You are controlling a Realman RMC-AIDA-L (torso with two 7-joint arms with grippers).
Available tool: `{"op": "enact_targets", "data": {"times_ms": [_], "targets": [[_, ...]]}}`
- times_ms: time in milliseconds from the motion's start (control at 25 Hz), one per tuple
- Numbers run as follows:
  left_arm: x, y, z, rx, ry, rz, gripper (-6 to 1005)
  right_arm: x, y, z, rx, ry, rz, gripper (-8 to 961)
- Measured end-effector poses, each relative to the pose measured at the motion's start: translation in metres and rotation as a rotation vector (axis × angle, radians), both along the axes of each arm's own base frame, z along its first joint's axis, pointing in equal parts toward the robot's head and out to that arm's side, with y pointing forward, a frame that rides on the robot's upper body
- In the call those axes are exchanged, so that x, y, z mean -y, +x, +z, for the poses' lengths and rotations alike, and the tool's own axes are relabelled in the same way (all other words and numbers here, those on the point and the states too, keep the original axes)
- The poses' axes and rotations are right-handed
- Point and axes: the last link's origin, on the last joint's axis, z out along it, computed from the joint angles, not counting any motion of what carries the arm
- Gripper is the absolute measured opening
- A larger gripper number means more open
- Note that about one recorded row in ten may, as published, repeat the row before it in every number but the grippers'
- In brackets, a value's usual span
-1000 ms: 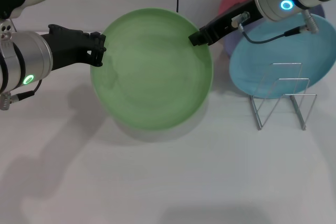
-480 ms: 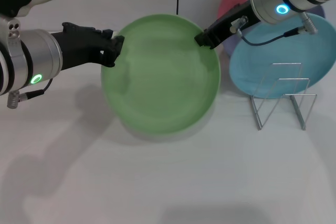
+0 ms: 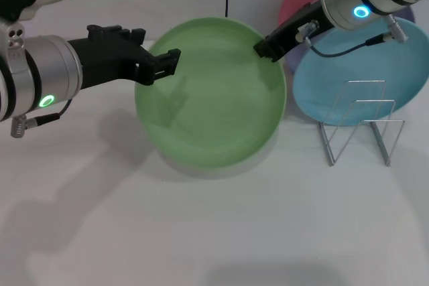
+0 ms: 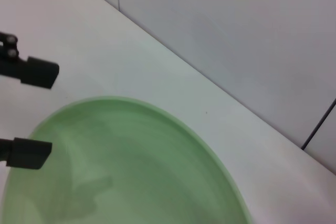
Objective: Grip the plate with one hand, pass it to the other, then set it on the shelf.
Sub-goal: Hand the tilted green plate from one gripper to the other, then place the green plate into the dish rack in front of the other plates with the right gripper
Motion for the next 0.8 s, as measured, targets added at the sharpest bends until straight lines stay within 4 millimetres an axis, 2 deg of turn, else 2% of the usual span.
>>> {"op": "enact_targets", "data": {"times_ms": [80, 480, 600, 680, 720, 800], "targets": [[0.000, 0.001, 0.002, -0.001, 0.007, -0.004, 568, 0.000, 0.000, 0.000, 0.005, 0.000, -0.001, 26], [-0.004, 0.000, 0.024, -0.006, 0.099, -0.029, 819, 0.001, -0.007, 0.015, 0.026, 0.035, 0.024, 27], [-0.011, -0.013, 0.036, -0.013, 0.227, -0.055, 869, 0.004, -0.012, 0.028, 0.045, 0.050, 0.046, 27], [-0.014, -0.019, 0.039, -0.009, 0.269, -0.054, 869, 0.007, -0.017, 0.041, 0.061, 0.066, 0.062, 26], [-0.017, -0.027, 0.042, -0.003, 0.312, -0.044, 868, 0.009, -0.021, 0.054, 0.086, 0.097, 0.080, 26], [-0.019, -0.032, 0.043, 0.001, 0.339, -0.037, 868, 0.010, -0.023, 0.060, 0.102, 0.118, 0.092, 26]]}}
